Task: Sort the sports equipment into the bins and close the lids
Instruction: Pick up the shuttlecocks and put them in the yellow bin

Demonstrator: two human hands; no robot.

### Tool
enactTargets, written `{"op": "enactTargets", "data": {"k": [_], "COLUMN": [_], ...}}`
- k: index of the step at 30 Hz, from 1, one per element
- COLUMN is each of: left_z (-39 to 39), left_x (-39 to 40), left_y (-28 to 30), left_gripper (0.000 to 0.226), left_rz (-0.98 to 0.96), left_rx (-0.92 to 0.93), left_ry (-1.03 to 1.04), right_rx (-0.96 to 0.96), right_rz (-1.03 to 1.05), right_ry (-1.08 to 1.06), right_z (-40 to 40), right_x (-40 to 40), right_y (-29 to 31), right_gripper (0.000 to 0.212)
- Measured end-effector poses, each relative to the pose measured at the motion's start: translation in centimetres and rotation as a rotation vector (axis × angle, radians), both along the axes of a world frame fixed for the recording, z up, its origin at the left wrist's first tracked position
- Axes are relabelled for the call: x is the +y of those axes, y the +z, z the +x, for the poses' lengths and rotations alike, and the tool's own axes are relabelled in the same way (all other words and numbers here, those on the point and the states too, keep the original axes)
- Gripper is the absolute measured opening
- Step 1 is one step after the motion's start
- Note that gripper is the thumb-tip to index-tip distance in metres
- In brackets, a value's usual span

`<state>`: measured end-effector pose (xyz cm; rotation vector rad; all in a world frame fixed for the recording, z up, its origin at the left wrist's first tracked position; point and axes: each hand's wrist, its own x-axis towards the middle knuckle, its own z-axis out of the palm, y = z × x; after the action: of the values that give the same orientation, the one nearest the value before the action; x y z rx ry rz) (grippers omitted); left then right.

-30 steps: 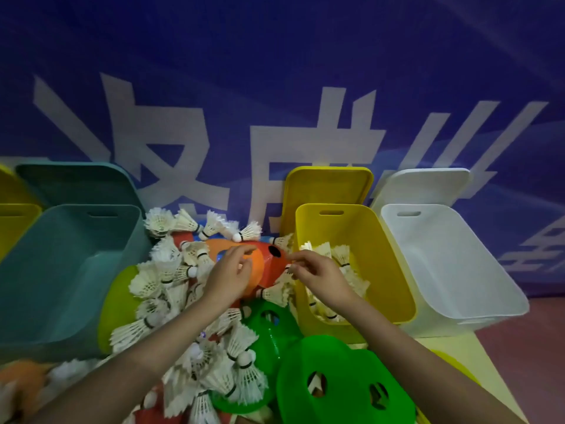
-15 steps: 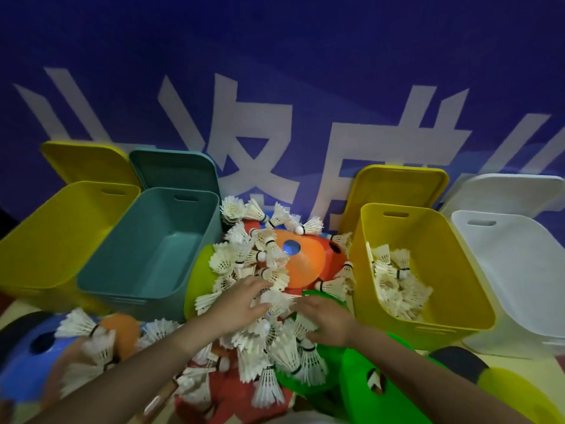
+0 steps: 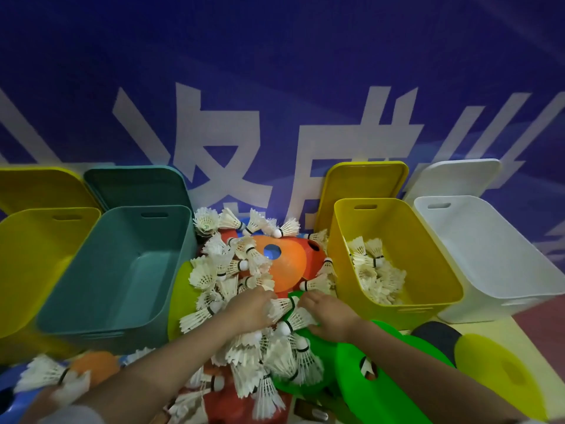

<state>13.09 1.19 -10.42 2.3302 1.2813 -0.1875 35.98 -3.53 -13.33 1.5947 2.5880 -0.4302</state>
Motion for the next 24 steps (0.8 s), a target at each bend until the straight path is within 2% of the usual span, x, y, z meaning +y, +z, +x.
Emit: {"op": "enactTargets", "data": {"k": [5, 12, 19, 24], "left_z": [-0.4, -1.0, 0.9, 5.5], "left_x": [1.0, 1.4, 0.8, 1.3], "left_y": [0.4, 2.7, 5.9, 7.5], "left_gripper": [0.052, 0.042, 0.036, 0.031], "left_rz": [-0.014, -0.02, -0.018, -0.019], "left_rx": [-0.166, -0.443, -0.75, -0.851], "left_ry": [0.08, 0.309, 0.442, 0.432], "right_rx": [0.301, 0.547, 0.903, 0.996], "right_rz": [0.042, 0.012, 0.171, 0.382], "right_ry": [-0.225, -0.354, -0.403, -0.513], "right_z": [0.9, 1.1, 1.7, 6.1], "right_x": [-0.5, -0.6, -0.8, -0.6], "right_y": [0.3, 0.3, 3.9, 7.8], "right_gripper": [0.049, 0.053, 0.047, 0.044]}}
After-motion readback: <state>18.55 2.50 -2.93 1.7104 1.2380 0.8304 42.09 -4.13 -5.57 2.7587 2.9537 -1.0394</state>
